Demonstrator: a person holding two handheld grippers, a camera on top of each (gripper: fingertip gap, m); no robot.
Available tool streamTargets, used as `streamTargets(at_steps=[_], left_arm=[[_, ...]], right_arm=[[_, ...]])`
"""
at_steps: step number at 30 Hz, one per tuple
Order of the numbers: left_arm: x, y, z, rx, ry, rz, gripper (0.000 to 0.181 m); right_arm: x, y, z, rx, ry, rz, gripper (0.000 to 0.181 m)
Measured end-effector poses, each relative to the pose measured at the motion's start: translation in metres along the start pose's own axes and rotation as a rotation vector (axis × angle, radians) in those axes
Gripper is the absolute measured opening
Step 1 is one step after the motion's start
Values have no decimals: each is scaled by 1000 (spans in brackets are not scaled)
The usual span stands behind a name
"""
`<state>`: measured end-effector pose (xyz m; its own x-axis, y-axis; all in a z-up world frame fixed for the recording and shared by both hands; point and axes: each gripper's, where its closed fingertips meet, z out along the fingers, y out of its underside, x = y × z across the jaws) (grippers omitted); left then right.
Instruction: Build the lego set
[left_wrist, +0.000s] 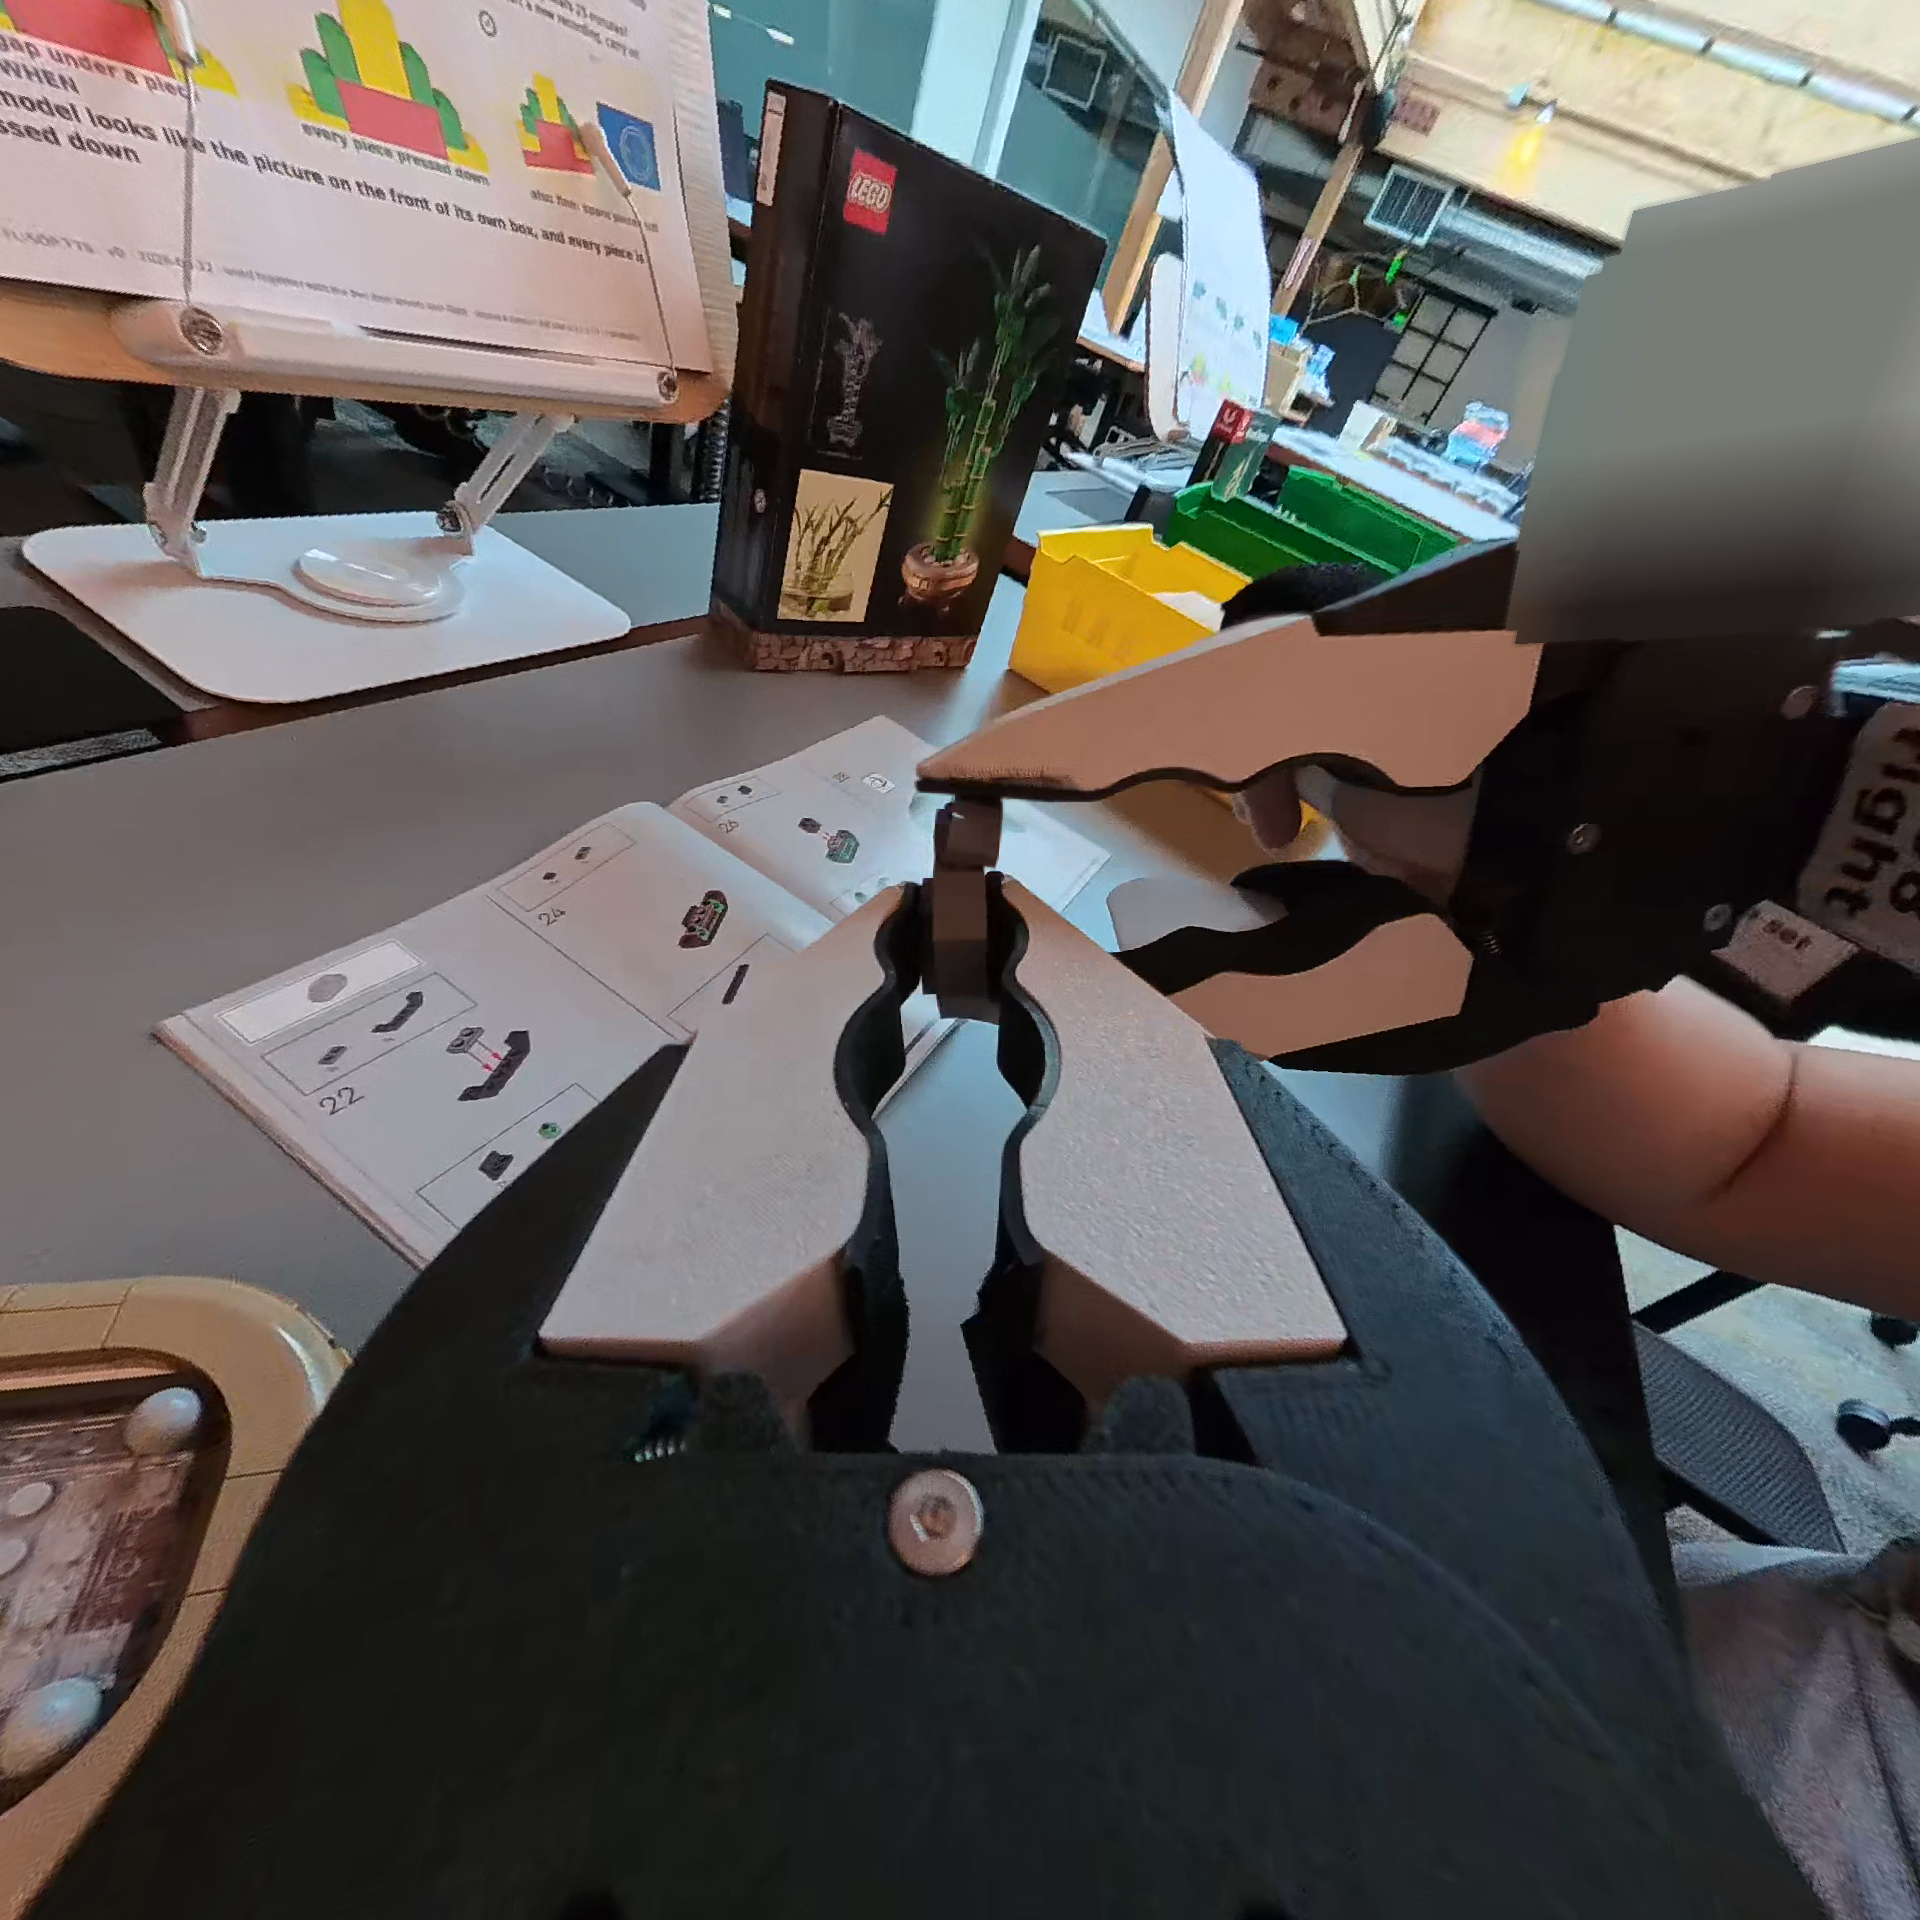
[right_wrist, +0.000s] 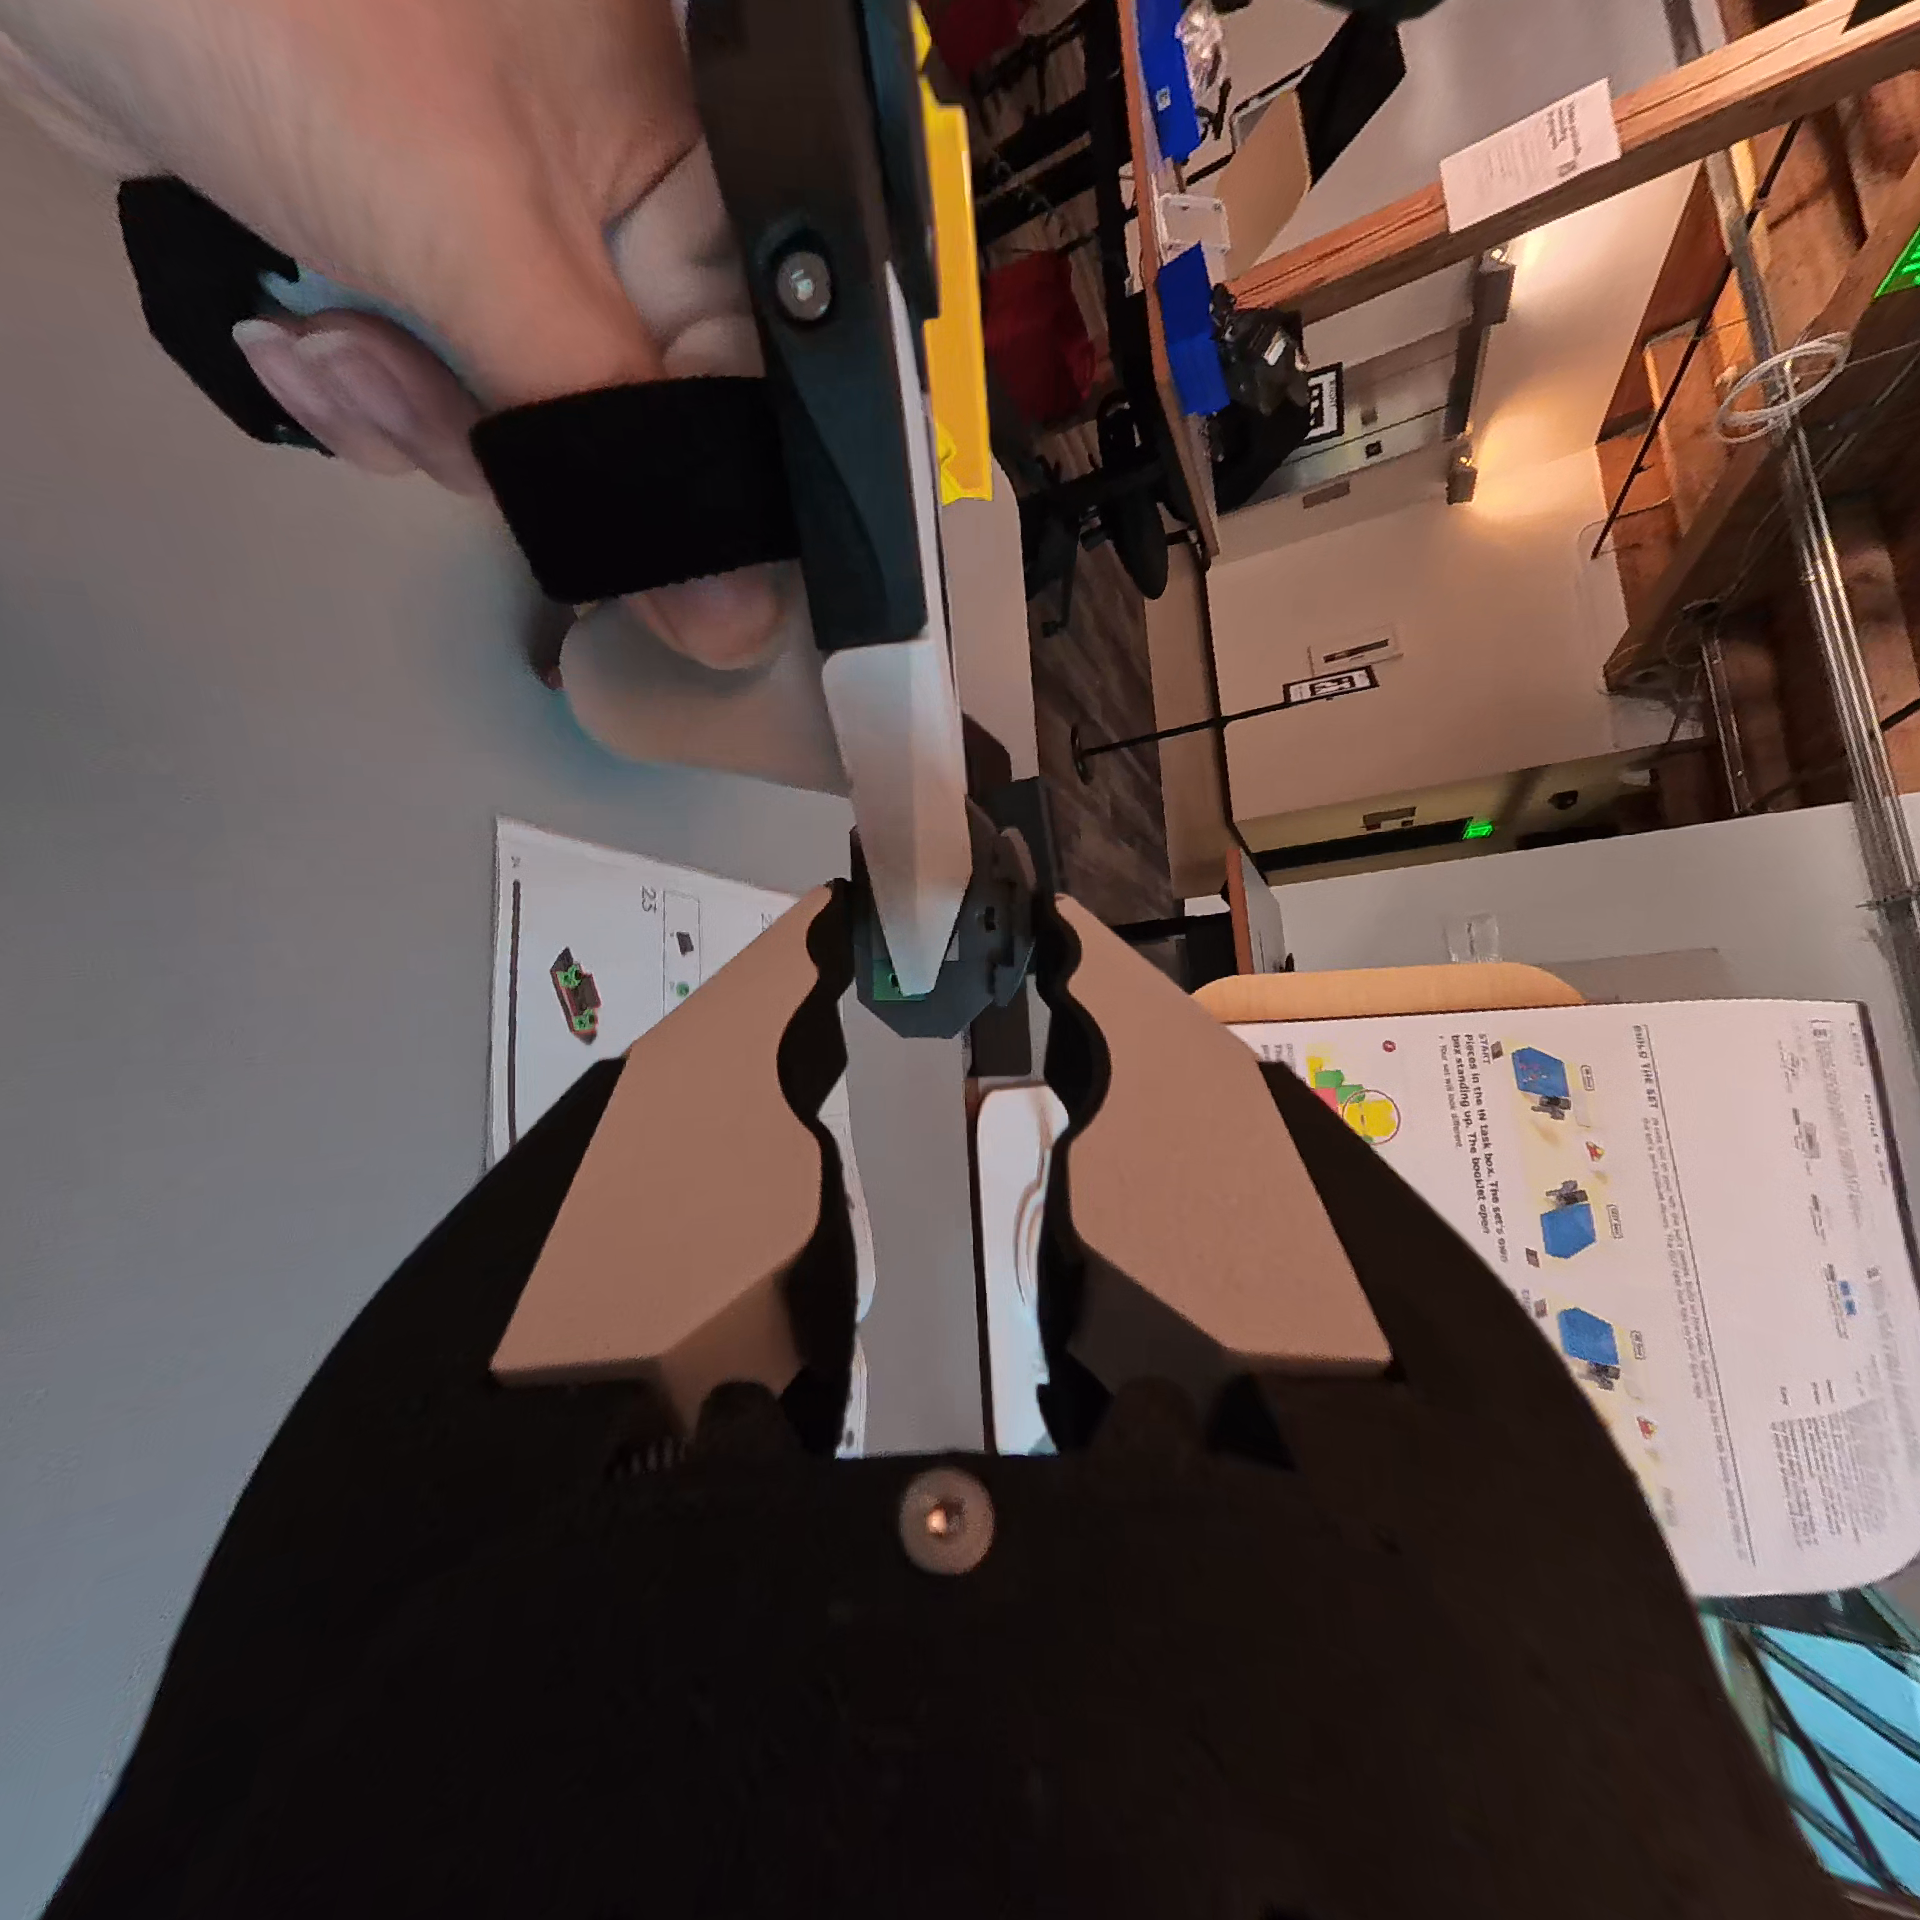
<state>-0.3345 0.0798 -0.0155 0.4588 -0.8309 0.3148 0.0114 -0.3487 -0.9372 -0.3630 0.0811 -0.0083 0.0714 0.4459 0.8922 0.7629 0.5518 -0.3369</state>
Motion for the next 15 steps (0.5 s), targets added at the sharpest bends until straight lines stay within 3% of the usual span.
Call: streamTargets(at_steps=[7,15], left_arm=[[3,-1,0,-9,-29,118,9],[2,-2,-2,-13,-45,129,9]], right_arm=[[1,-1,-3,33,-31,55,34],[2,-3,-2,42,4,44,33]])
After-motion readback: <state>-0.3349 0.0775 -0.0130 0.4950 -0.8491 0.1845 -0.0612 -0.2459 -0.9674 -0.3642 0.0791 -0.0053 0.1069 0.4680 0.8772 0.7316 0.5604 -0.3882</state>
